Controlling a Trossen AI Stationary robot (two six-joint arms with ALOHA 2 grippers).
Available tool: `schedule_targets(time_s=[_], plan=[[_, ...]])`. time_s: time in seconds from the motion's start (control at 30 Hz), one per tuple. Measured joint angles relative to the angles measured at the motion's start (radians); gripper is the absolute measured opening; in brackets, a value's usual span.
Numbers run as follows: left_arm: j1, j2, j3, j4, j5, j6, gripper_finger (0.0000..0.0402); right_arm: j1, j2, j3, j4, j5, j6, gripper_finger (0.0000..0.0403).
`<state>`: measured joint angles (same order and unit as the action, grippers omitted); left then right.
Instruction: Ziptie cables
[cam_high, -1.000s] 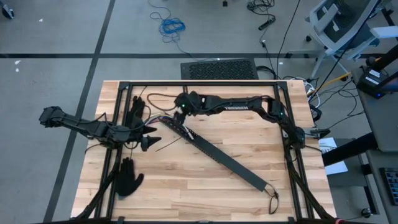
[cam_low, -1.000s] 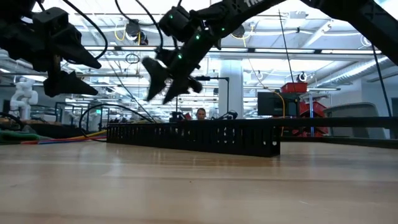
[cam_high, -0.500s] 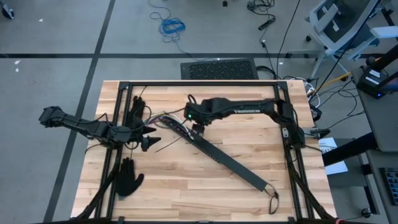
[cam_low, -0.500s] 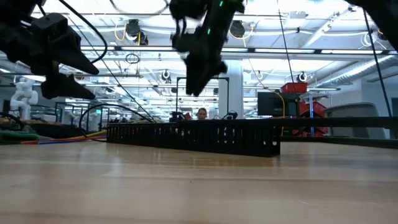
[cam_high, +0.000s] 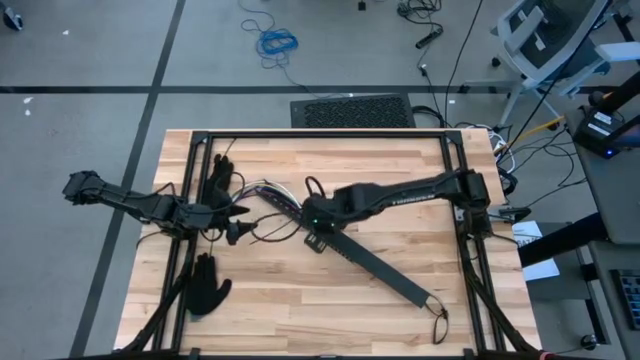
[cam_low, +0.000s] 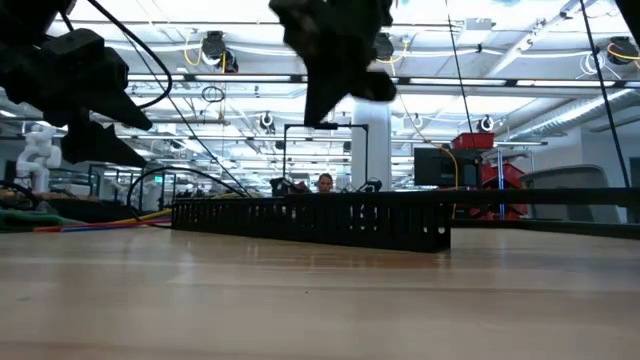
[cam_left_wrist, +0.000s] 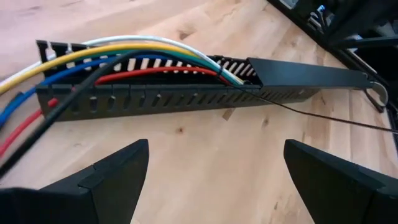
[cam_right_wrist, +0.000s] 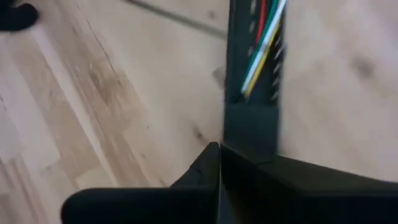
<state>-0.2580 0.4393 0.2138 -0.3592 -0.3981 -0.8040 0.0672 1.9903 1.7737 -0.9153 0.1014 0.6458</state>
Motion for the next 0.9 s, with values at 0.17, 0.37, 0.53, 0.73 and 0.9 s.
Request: schedule_targets(time_s=[0.17, 0.37, 0.53, 0.73, 0.9], plan=[[0.0, 0.0, 0.0, 0.008, 0.03, -0.007, 0.0367, 0.032, 0.004, -0.153, 0.2, -0.099, 0.171, 0.0001], [0.0, 0.0, 0.0, 0.011, 0.035, -0.078, 0.0367, 0.089, 0.003, -0.246, 0.334, -0.133, 0.318, 0.0001], [0.0, 0.0, 0.0, 0.01, 0.035, -0.074, 0.0367, 0.13, 0.002, -0.305, 0.373, -0.104, 0.442, 0.0], [0.0, 0.0, 0.0, 0.009, 0.031, -0.078, 0.0367, 0.16, 0.01, -0.383, 0.367, -0.102, 0.566, 0.0], [0.0, 0.0, 0.0, 0.009, 0.026, -0.079, 0.0367, 0.166, 0.008, -0.383, 0.343, -0.082, 0.574, 0.0]])
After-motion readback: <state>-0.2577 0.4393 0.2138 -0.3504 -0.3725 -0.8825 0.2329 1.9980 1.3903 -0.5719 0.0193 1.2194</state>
